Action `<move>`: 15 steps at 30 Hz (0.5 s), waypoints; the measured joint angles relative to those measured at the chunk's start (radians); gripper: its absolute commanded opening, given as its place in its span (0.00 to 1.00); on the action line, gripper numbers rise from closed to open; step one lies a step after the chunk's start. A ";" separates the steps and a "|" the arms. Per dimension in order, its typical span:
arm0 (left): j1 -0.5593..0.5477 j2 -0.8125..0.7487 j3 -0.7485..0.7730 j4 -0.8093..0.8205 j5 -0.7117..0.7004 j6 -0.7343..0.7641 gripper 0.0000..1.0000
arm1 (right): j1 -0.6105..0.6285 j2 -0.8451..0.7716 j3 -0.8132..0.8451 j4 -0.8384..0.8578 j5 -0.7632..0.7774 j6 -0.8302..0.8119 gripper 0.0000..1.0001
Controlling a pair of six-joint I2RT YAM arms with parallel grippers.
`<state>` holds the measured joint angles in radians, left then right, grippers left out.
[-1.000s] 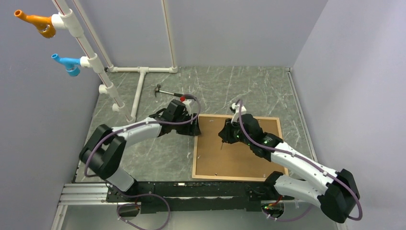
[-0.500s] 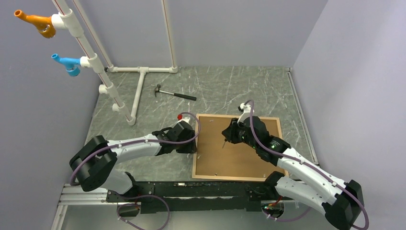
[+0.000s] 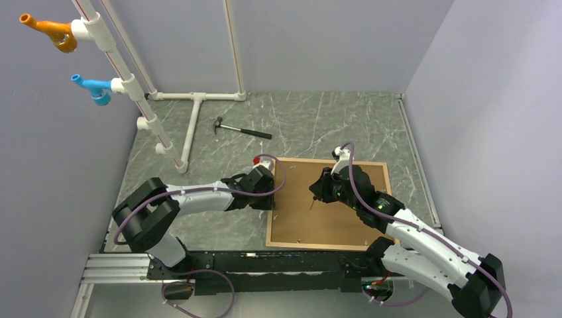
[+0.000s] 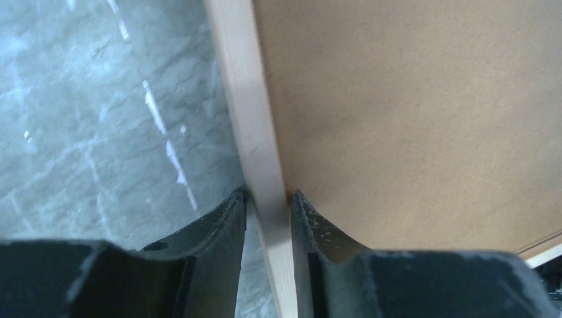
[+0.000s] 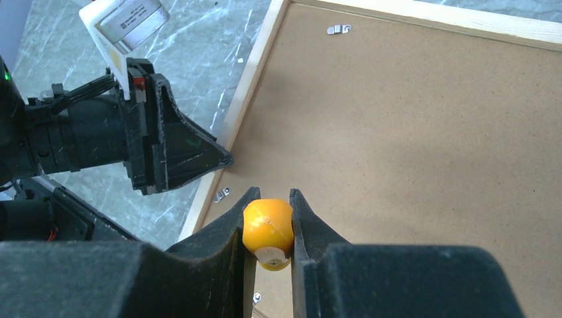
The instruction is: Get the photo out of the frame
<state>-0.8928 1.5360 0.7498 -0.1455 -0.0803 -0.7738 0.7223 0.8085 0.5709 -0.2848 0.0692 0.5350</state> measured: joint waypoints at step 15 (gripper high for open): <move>0.028 0.191 0.265 -0.133 -0.033 0.279 0.06 | 0.000 0.034 0.000 0.000 -0.001 -0.006 0.00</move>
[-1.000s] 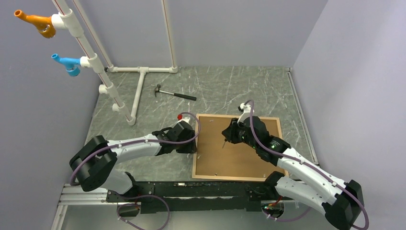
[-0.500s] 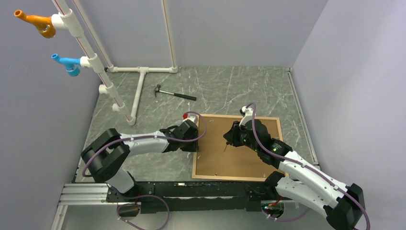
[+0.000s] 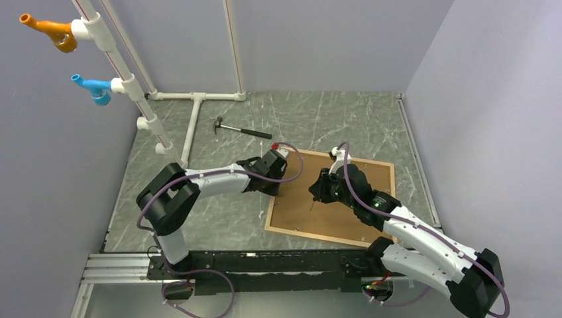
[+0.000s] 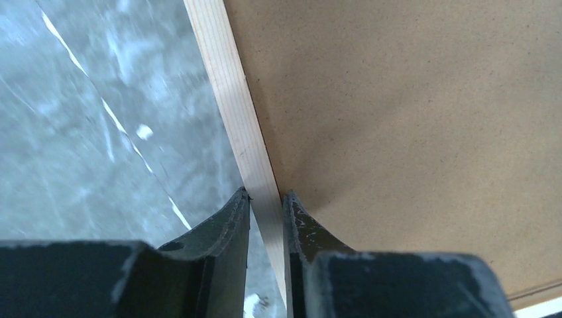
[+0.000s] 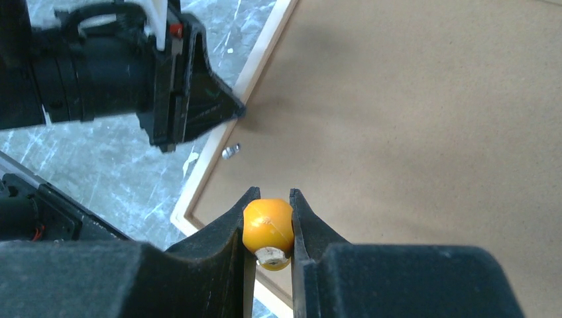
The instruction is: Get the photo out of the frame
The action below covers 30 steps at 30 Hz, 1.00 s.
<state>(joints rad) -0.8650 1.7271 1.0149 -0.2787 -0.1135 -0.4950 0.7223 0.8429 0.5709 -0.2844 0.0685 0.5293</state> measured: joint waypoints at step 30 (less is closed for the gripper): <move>0.238 0.212 0.327 -0.081 0.095 0.368 0.73 | -0.002 0.054 -0.002 0.047 -0.021 -0.005 0.00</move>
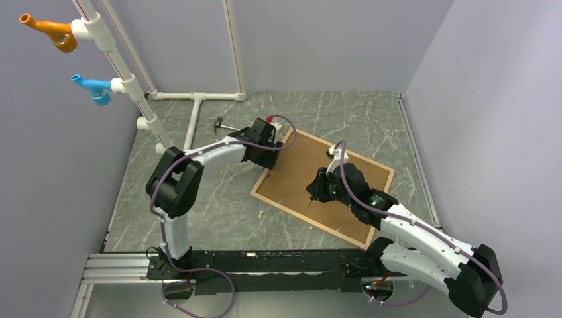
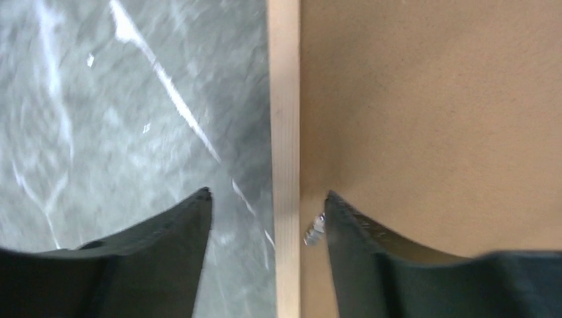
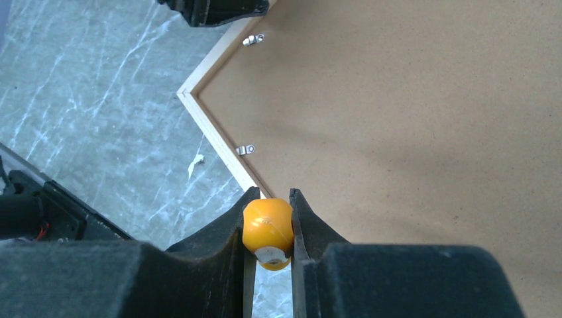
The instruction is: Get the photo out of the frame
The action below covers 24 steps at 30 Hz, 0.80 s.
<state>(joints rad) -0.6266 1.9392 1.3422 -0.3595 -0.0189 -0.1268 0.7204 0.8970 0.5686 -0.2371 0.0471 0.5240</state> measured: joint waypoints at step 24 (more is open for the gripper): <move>-0.033 -0.722 -0.697 -0.045 -0.030 -1.254 0.71 | -0.002 -0.129 -0.032 0.014 -0.031 0.019 0.00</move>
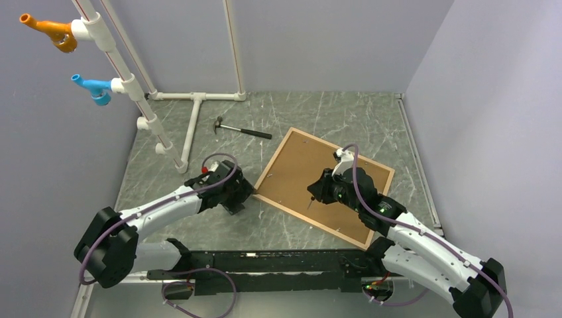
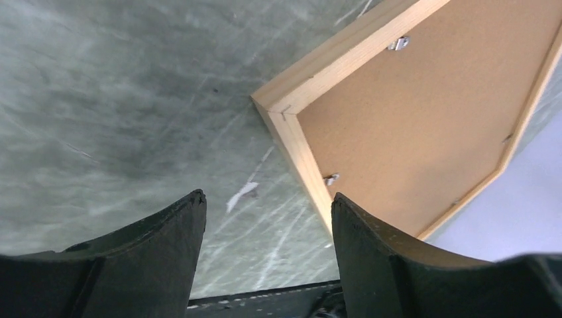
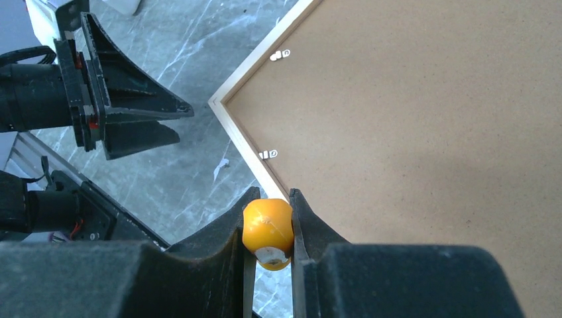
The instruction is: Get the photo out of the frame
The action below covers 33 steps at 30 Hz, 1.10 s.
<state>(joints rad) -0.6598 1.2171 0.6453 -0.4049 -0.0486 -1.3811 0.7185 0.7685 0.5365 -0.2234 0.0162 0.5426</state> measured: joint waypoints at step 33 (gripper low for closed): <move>-0.103 0.382 0.179 0.068 -0.099 -0.342 0.17 | -0.014 0.013 -0.039 0.035 -0.048 0.004 0.00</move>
<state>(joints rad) -0.7624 1.5993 0.8246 -0.3367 -0.1478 -1.7229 0.7044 0.7818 0.4976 -0.1883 -0.0315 0.5465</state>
